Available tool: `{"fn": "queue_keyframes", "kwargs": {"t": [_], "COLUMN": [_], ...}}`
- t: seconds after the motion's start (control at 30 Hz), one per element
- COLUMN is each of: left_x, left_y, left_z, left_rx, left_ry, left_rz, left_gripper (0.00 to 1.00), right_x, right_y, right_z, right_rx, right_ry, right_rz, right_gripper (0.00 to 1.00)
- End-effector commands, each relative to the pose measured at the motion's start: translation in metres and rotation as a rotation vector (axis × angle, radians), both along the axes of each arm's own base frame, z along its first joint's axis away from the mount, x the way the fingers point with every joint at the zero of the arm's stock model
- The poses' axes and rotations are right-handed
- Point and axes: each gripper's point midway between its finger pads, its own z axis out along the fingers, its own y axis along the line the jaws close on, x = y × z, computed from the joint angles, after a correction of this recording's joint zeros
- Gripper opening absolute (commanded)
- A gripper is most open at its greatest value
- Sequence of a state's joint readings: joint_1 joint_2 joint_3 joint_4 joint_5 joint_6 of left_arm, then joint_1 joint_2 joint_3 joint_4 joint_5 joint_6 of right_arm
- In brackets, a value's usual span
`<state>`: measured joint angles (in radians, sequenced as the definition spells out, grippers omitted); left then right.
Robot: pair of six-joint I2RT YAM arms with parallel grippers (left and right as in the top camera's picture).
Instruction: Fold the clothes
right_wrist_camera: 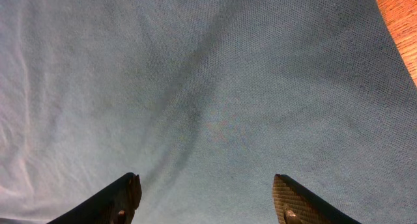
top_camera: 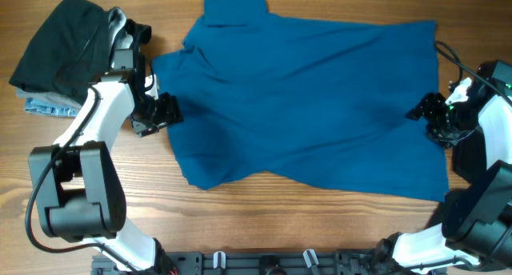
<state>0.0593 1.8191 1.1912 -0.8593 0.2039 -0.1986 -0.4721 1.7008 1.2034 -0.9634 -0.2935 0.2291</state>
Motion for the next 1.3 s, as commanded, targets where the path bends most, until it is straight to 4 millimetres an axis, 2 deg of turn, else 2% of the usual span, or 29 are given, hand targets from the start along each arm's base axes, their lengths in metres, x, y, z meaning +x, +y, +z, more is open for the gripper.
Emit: {"fn": "queue_keyframes", "kwargs": {"t": [0.0,0.33,0.4,0.43,0.5,0.53,0.57,0.6,0.67,0.7,0.77,0.87,0.9,0.97,1.0,1.03,1.07,1.1,1.2,1.23,1.27], "left_x": [0.003,0.002,-0.002,-0.010,-0.032,-0.047,-0.061,-0.088,-0.097,-0.104,-0.116,-0.144,-0.149,-0.147,-0.142,-0.136,-0.134,-0.137,-0.144,-0.143,-0.132], "left_y": [-0.001,-0.005,-0.012,-0.026,-0.039,-0.045,-0.049,-0.061,-0.067,-0.074,-0.083,-0.087,-0.087,-0.087,-0.088,-0.089,-0.090,-0.091,-0.094,-0.093,-0.091], "left_z": [0.003,0.004,0.005,0.009,0.011,0.013,0.015,0.019,0.020,0.017,0.003,-0.022,-0.029,-0.044,-0.049,-0.050,-0.049,-0.043,0.001,0.016,0.031], "left_rx": [-0.015,-0.033,-0.072,-0.146,-0.194,-0.201,-0.204,-0.197,-0.187,-0.174,-0.148,-0.113,-0.109,-0.119,-0.127,-0.133,-0.139,-0.144,-0.162,-0.162,-0.151], "left_ry": [-0.015,-0.011,-0.002,0.010,0.095,0.162,0.229,0.348,0.394,0.422,0.467,0.538,0.544,0.496,0.466,0.441,0.434,0.458,0.535,0.532,0.497], "left_rz": [-0.010,-0.012,-0.042,-0.114,-0.132,-0.131,-0.116,-0.106,-0.087,-0.068,0.002,0.098,0.115,0.116,0.112,0.110,0.109,0.113,0.079,0.047,0.040], "left_gripper": [0.67,0.66,0.64,0.57,0.39,0.34,0.34,0.55,0.57,0.61,0.68,0.69,0.69,0.69,0.63,0.41,0.12,0.04,0.04,0.04,0.04], "right_x": [0.000,-0.001,-0.001,-0.004,-0.007,-0.008,-0.008,-0.008,-0.008,-0.008,-0.009,-0.011,-0.011,-0.010,-0.009,-0.008,-0.008,-0.008,-0.008,-0.008,-0.007], "right_y": [-0.002,-0.002,-0.001,0.000,0.002,0.002,0.002,0.002,0.002,0.002,0.003,0.004,0.003,0.003,0.003,0.002,0.002,0.002,0.002,0.002,0.001], "right_z": [-0.004,-0.004,-0.004,-0.004,-0.005,-0.005,-0.005,-0.005,-0.005,-0.005,-0.005,-0.005,-0.005,-0.005,-0.005,-0.005,-0.005,-0.005,-0.005,-0.005,-0.005], "right_rx": [-0.013,-0.011,-0.011,-0.008,-0.004,-0.002,-0.002,-0.002,-0.001,-0.001,0.002,0.005,0.005,0.003,0.001,0.000,-0.001,-0.001,-0.002,-0.002,-0.005], "right_ry": [0.007,0.011,0.011,0.018,0.029,0.032,0.032,0.033,0.033,0.033,0.039,0.045,0.044,0.041,0.039,0.035,0.034,0.034,0.033,0.032,0.028], "right_rz": [0.018,0.015,0.021,0.032,0.044,0.044,0.043,0.042,0.042,0.042,0.042,0.044,0.043,0.043,0.043,0.043,0.044,0.044,0.044,0.044,0.044], "right_gripper": [0.70,0.70,0.70,0.70,0.70,0.70,0.70,0.69,0.70,0.70,0.70,0.70,0.70,0.70,0.70,0.70,0.70,0.70,0.70,0.70,0.70]}}
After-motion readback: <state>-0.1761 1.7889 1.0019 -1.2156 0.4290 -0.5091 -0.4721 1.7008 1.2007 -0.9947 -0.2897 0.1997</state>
